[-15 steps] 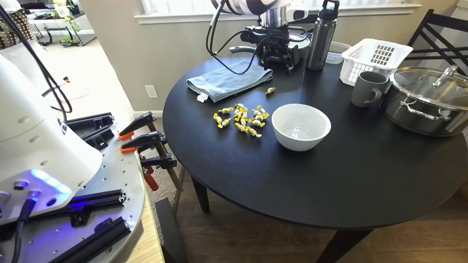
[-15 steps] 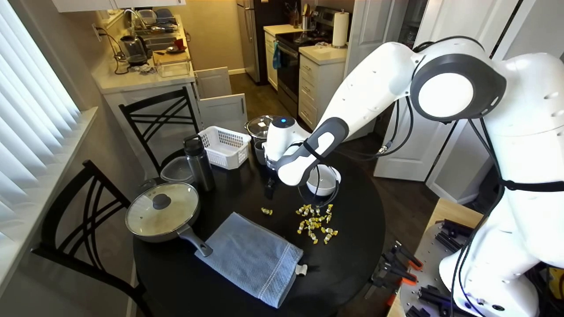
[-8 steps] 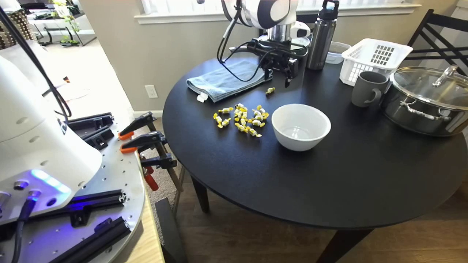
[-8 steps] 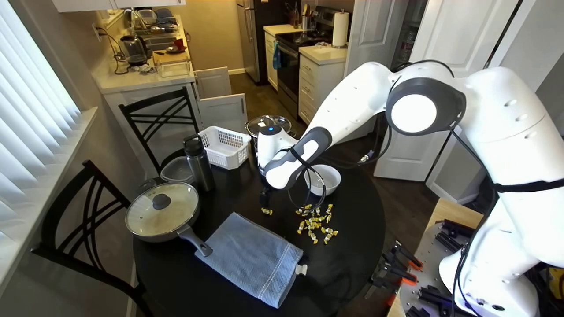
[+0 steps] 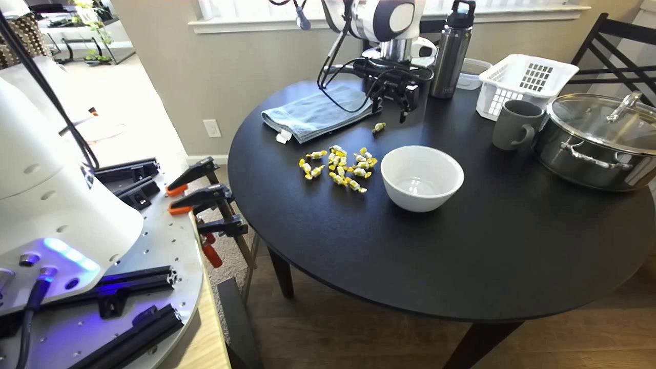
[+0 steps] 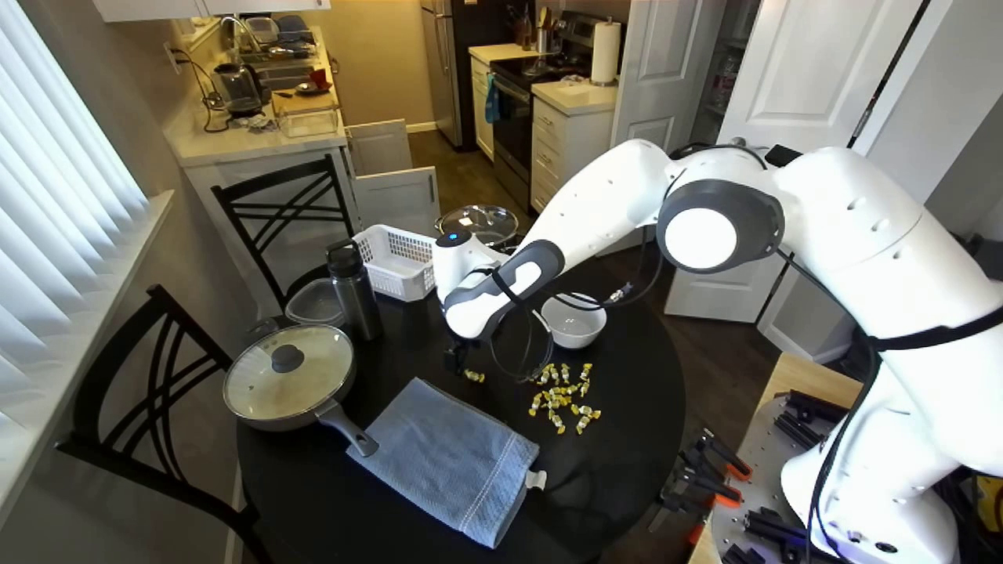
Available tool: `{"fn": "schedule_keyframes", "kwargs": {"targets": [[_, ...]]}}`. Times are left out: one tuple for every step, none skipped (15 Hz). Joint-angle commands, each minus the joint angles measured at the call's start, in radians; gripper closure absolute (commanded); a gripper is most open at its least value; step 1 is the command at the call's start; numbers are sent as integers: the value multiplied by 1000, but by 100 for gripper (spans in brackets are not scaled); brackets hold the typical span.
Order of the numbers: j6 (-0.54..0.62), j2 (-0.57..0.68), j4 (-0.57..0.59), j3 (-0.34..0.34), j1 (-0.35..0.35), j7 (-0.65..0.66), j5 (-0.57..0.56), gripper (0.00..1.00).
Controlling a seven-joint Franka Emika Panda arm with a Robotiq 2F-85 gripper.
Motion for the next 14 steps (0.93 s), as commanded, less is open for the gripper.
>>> {"fn": "schedule_keyframes", "kwargs": {"targets": [[-36, 51, 68, -11, 27, 14, -12, 0], [-35, 60, 76, -11, 30, 13, -12, 0], [-33, 67, 80, -14, 35, 17, -12, 0], [-32, 71, 83, -14, 36, 16, -11, 0], [-26, 74, 83, -16, 37, 19, -10, 0], [-26, 74, 82, -16, 36, 19, -9, 0], [-27, 70, 79, -15, 33, 19, -6, 25], [-24, 64, 70, -15, 31, 17, -5, 27], [-26, 56, 60, -13, 28, 14, -3, 33], [-27, 48, 50, -13, 27, 13, -3, 40], [-35, 42, 44, -12, 26, 12, -3, 47], [-34, 35, 34, -14, 26, 12, -5, 53], [-36, 32, 30, -16, 27, 12, -6, 61], [-44, 29, 28, -16, 27, 8, -9, 66]]}}
